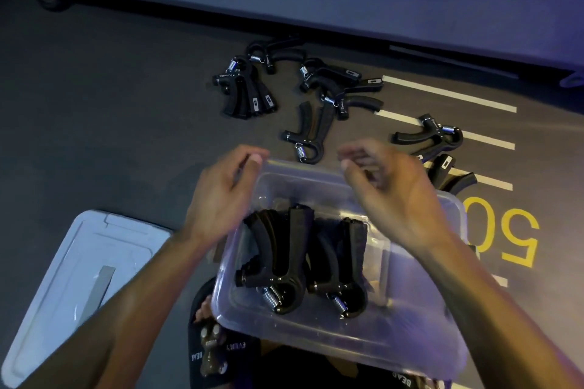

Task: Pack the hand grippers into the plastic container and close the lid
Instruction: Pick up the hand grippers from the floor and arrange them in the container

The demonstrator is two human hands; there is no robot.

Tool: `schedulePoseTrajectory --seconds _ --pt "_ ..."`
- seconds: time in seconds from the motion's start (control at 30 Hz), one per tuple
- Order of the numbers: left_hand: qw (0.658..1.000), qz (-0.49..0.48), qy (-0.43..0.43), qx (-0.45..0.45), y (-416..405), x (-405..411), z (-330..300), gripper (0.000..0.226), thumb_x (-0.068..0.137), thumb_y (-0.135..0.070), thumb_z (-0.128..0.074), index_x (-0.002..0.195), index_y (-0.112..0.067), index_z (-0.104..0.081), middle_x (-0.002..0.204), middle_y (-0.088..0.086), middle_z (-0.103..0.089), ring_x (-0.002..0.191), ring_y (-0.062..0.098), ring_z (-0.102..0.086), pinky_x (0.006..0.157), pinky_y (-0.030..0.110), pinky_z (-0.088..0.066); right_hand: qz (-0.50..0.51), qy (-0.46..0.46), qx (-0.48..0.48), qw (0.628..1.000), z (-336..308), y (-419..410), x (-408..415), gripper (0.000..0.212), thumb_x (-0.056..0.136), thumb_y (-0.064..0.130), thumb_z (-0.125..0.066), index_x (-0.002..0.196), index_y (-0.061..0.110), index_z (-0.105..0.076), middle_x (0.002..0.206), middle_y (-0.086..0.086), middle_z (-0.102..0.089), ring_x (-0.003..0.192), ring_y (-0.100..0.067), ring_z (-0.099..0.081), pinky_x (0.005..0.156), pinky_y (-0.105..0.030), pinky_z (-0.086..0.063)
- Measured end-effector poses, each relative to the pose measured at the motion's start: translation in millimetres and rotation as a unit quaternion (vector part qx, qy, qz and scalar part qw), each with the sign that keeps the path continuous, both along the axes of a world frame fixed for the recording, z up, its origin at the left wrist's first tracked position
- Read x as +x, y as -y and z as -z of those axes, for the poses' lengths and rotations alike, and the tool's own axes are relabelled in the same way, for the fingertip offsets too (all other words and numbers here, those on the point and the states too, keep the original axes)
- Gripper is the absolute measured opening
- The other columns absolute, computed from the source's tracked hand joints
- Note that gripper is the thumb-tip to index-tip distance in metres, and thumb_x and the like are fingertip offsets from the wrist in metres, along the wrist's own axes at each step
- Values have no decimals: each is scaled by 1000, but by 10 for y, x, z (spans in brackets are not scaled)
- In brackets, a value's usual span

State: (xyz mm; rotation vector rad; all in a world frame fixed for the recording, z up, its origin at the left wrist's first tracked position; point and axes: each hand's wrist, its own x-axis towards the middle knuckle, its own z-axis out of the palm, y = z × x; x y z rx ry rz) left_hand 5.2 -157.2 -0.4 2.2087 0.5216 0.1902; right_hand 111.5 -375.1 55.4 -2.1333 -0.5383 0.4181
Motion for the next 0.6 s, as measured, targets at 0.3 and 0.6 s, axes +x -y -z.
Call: schedulePoseTrajectory --seconds 0.3,0.6 --pt "975 42 -216 34 -784 998 704 34 102 -26 -52 135 -27 -60 124 2 -61 110 21 -60 91 24 -40 -23 -13 -74 997 427 -241 443 18 95 15 -60 109 21 -70 92 13 -68 79 5 -60 73 0 -41" --pt "954 17 -285 90 -758 1608 814 57 95 -29 -60 150 -31 -44 143 9 -59 131 31 -55 106 33 -43 -35 12 -111 993 542 -245 471 15 94 24 -60 106 28 -68 93 11 -74 62 3 -55 65 -2 -37"
